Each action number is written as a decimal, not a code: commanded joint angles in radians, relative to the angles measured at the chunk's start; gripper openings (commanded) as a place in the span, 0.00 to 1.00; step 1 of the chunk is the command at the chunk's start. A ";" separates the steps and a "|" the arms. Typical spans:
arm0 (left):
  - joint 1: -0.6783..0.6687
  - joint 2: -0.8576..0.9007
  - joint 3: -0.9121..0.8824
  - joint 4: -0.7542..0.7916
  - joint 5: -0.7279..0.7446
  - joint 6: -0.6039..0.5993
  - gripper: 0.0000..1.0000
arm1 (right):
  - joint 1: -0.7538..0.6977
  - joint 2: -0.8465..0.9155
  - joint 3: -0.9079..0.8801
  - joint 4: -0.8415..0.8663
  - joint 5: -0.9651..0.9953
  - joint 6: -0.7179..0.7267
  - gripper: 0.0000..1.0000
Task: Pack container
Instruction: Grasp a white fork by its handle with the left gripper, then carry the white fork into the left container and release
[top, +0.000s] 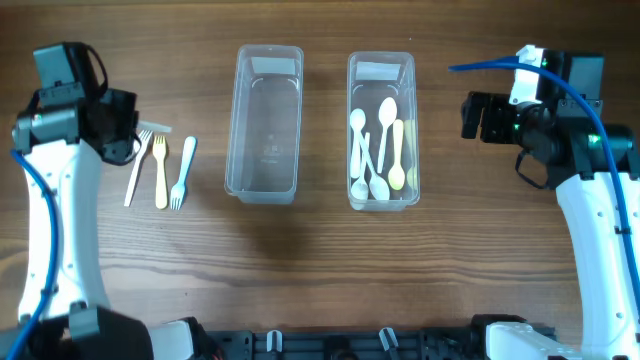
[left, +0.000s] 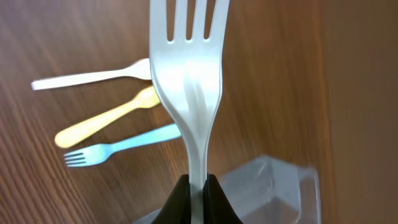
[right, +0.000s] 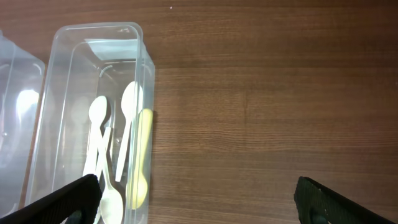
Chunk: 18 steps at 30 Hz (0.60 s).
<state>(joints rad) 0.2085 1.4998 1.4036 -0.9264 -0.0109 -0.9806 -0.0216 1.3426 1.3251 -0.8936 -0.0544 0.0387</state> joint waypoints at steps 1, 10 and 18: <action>-0.087 -0.035 0.013 0.069 0.155 0.373 0.04 | -0.002 0.009 0.015 0.003 0.013 -0.012 1.00; -0.357 -0.011 0.012 0.188 0.281 0.929 0.04 | -0.002 0.009 0.015 0.002 0.013 -0.013 1.00; -0.430 0.100 0.012 0.213 0.207 0.929 0.04 | -0.002 0.009 0.015 0.002 0.013 -0.013 1.00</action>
<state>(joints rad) -0.2153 1.5494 1.4040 -0.7170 0.2115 -0.0933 -0.0216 1.3426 1.3247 -0.8940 -0.0544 0.0387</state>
